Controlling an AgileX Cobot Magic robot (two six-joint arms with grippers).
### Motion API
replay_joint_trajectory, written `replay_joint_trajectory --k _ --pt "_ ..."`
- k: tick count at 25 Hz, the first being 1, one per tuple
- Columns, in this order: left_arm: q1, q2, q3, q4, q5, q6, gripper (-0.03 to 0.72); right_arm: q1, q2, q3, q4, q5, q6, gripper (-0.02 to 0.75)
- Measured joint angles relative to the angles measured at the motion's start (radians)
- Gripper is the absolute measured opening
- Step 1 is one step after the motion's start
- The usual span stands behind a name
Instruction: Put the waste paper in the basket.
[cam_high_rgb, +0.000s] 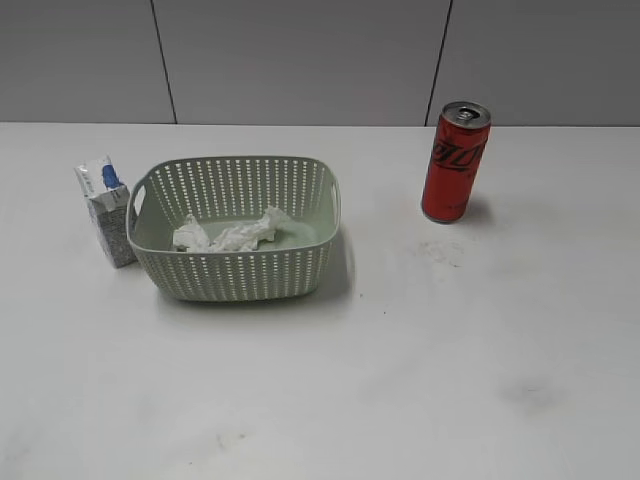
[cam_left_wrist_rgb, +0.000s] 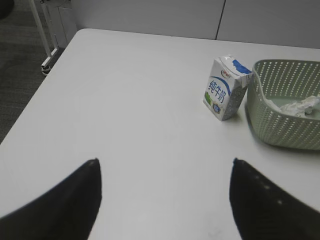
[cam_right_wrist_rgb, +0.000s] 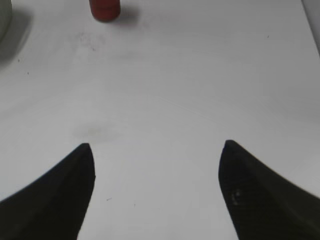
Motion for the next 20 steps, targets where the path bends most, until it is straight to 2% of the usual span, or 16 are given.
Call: replay_joint_trajectory --k 4,20 --pt "0.000 0.000 0.000 0.000 -0.001 0.000 0.591 0.000 -0.101 0.001 0.001 0.001 0.000 0.584" --pt "0.000 0.000 0.000 0.000 0.000 0.000 0.591 0.000 -0.107 0.001 0.002 0.001 0.000 0.583"
